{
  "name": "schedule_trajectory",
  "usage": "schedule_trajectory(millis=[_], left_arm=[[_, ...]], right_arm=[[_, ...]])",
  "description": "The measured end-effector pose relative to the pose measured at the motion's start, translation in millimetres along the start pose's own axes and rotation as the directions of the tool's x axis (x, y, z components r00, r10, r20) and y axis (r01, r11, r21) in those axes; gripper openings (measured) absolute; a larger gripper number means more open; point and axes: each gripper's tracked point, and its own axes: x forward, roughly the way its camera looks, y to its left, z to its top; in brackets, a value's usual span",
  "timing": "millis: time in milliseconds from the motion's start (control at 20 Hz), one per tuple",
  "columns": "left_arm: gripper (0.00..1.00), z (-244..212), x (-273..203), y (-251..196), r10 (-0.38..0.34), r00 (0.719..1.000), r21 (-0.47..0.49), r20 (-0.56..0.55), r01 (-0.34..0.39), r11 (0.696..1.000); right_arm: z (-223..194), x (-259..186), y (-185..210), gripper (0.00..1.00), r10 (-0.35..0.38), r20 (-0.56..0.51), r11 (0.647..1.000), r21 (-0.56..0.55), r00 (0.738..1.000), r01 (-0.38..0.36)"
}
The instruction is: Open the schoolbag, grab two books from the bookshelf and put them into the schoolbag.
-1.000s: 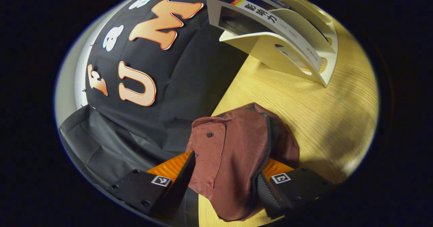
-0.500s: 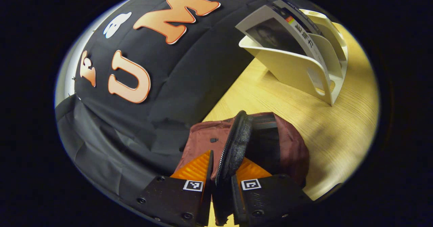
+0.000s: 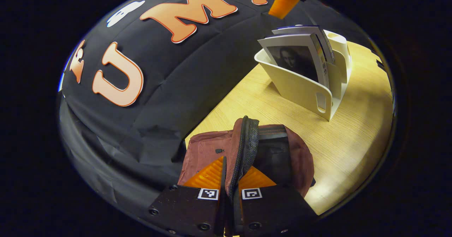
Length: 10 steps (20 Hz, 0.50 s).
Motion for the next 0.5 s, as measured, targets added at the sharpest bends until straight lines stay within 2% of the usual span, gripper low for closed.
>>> schedule_trajectory(millis=[200,300,500], left_arm=[[0.07,8,-2,23,-0.097,0.995,-0.021,0.009,0.097,0.995],[0.05,6,-1,29,-0.16,0.987,-0.04,0.001,0.16,0.986],[0.05,16,0,48,-0.248,0.969,-0.039,-0.01,0.247,0.968]], right_arm=[[-9,28,2,0.93,-0.013,-0.159,0.998,0.063,0.987,0.023],[-15,38,5,0.93,-0.002,-0.245,0.997,0.079,0.97,0.022],[-18,51,5,0.93,-0.03,-0.355,0.995,0.077,0.934,0.061]])
